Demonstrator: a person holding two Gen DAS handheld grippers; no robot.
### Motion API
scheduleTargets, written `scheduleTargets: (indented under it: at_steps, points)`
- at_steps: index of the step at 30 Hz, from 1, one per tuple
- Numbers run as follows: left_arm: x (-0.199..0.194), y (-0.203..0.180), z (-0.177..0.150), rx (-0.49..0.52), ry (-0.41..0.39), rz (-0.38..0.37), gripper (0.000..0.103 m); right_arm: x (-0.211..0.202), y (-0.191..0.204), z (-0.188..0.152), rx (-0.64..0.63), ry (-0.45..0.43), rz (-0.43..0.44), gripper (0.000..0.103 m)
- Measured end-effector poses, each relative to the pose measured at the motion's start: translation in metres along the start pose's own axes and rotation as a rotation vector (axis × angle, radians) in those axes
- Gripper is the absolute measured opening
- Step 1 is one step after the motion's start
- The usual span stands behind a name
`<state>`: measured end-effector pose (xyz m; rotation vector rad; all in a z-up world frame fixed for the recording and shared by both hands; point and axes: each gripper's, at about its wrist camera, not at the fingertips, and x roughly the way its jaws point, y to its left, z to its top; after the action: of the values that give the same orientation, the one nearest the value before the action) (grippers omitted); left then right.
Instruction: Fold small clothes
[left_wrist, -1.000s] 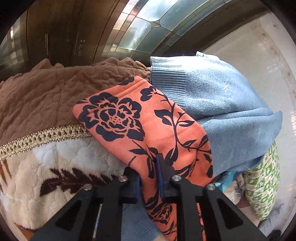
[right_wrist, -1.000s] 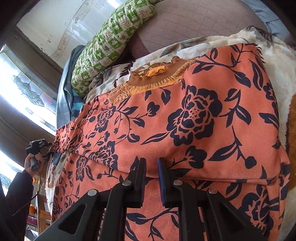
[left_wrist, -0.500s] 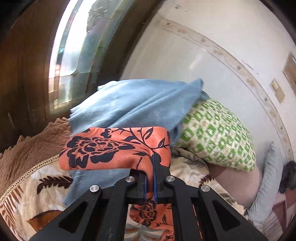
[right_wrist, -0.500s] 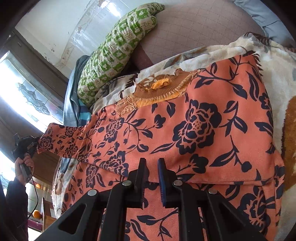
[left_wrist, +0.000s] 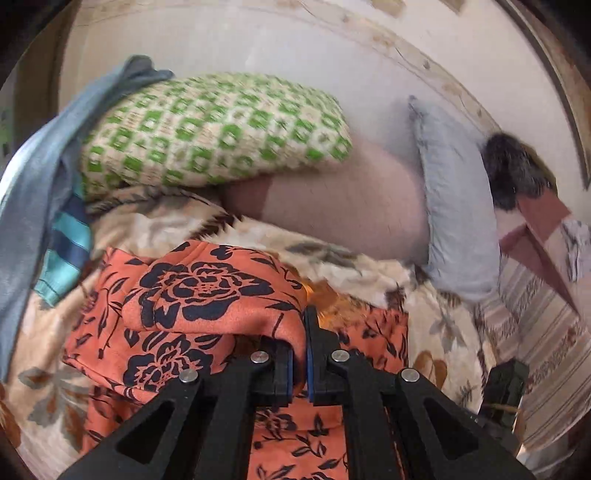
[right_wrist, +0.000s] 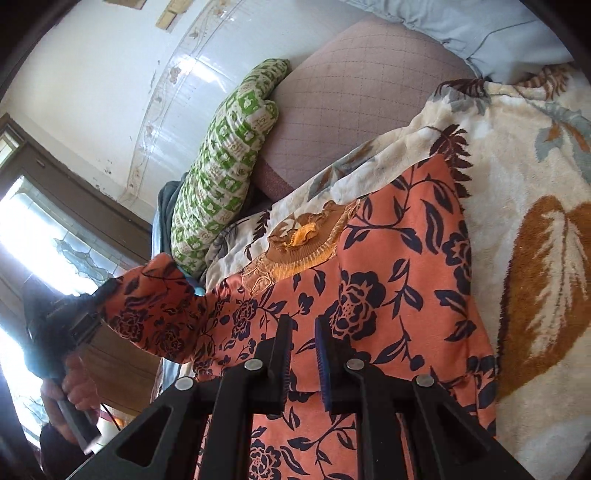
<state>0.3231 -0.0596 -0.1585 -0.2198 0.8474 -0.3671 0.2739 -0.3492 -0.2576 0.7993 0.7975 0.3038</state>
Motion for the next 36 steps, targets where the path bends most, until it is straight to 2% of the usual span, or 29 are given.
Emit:
scheduleTargets:
  at_steps: [3,4,5,6,7,9,10,11,14,16,18,20,23,24,27,30,33,35,36]
  points:
    - [0.05,-0.046,-0.03,0.14,0.13,0.02,0.008,-0.002,-0.016,0.005,0.072,0.005,0.004,0.015]
    - [0.059,-0.053,-0.038,0.164,0.166,0.02,0.016,-0.002,-0.018,0.007,0.077,0.003,0.003,0.015]
    - [0.066,-0.055,-0.043,0.175,0.201,0.012,0.036,-0.003,-0.02,0.007,0.081,0.001,0.001,0.016]
    - [0.067,-0.055,-0.046,0.18,0.223,0.001,0.045,-0.003,-0.021,0.008,0.088,0.001,0.001,0.017]
    - [0.063,-0.053,-0.047,0.187,0.216,-0.002,0.053,-0.003,-0.023,0.009,0.096,0.002,0.006,0.02]
    - [0.047,-0.045,-0.042,0.2,0.169,0.003,0.055,-0.002,-0.021,0.009,0.102,0.0,0.023,0.037]
    - [0.036,-0.039,-0.038,0.194,0.141,0.002,0.059,-0.003,-0.02,0.008,0.104,-0.01,0.027,0.061]
    - [0.024,-0.031,-0.032,0.178,0.108,-0.001,0.066,-0.004,-0.017,0.007,0.1,-0.026,0.032,0.072]
    - [-0.016,-0.001,-0.015,0.133,-0.013,0.026,0.075,-0.001,-0.001,0.003,0.038,-0.015,0.03,0.072]
    - [-0.037,0.023,-0.008,0.102,-0.083,0.104,0.079,0.0,0.014,-0.001,-0.016,-0.022,0.019,0.072]
    - [-0.044,0.051,-0.005,0.063,-0.107,0.237,0.08,0.004,0.035,-0.007,-0.091,-0.016,0.014,0.072]
    - [-0.039,0.082,-0.009,0.015,-0.083,0.356,0.08,0.01,0.059,-0.017,-0.186,-0.008,0.001,0.072]
    - [-0.018,0.124,-0.023,-0.056,-0.002,0.536,0.08,0.024,0.103,-0.035,-0.377,-0.003,-0.088,0.072]
    - [-0.012,0.137,-0.029,-0.093,0.013,0.56,0.08,0.03,0.118,-0.042,-0.456,-0.005,-0.136,0.072]
    - [-0.006,0.166,-0.041,-0.2,0.006,0.54,0.08,0.05,0.157,-0.057,-0.639,0.007,-0.22,0.072]
    - [0.004,0.178,-0.043,-0.217,0.008,0.515,0.08,0.08,0.189,-0.07,-0.775,0.037,-0.318,0.072]
    - [0.015,0.18,-0.043,-0.213,0.015,0.468,0.076,0.111,0.192,-0.08,-0.842,0.067,-0.43,0.071]
    - [0.026,0.178,-0.044,-0.191,0.056,0.478,0.062,0.129,0.177,-0.083,-0.849,0.122,-0.503,0.068]
    - [0.033,0.177,-0.045,-0.172,0.08,0.486,0.058,0.136,0.166,-0.083,-0.842,0.152,-0.535,0.065]
